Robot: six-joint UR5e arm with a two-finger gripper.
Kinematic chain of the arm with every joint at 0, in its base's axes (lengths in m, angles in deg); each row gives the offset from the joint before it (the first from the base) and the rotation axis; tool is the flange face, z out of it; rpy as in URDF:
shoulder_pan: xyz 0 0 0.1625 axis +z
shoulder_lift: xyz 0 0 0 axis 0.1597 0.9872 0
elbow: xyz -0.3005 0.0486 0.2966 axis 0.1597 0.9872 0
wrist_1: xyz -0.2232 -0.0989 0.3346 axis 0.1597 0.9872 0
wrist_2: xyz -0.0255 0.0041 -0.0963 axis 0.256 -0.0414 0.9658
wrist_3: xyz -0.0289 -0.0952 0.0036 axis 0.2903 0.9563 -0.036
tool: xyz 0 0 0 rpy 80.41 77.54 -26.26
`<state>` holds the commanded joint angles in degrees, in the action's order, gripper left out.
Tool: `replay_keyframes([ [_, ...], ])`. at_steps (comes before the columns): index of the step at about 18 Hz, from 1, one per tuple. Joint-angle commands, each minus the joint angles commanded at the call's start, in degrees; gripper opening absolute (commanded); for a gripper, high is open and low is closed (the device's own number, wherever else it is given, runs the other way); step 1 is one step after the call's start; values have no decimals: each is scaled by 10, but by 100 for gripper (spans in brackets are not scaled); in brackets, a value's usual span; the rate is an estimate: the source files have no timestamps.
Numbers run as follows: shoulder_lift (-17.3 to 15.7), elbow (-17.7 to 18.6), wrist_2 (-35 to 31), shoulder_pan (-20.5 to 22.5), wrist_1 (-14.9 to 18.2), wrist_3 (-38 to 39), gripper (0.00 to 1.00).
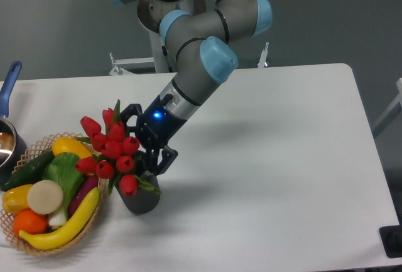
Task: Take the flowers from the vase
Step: 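Lower the gripper around the tulip stems and close it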
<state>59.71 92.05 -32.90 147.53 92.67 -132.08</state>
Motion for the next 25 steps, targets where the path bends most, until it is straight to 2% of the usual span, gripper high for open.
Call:
replay_keyframes([
  [10,0,1,0,-7,-3,-1,100],
  [12,0,1,0,-9,-3,1,91],
  [16,1,-1,0,-11,-4,0,63],
  [17,0,-3,0,-11,-4,0,59],
  [20,1,-6,0,-11,-4,0,47],
  [25,0,-5,0,-11,-4,0,42],
])
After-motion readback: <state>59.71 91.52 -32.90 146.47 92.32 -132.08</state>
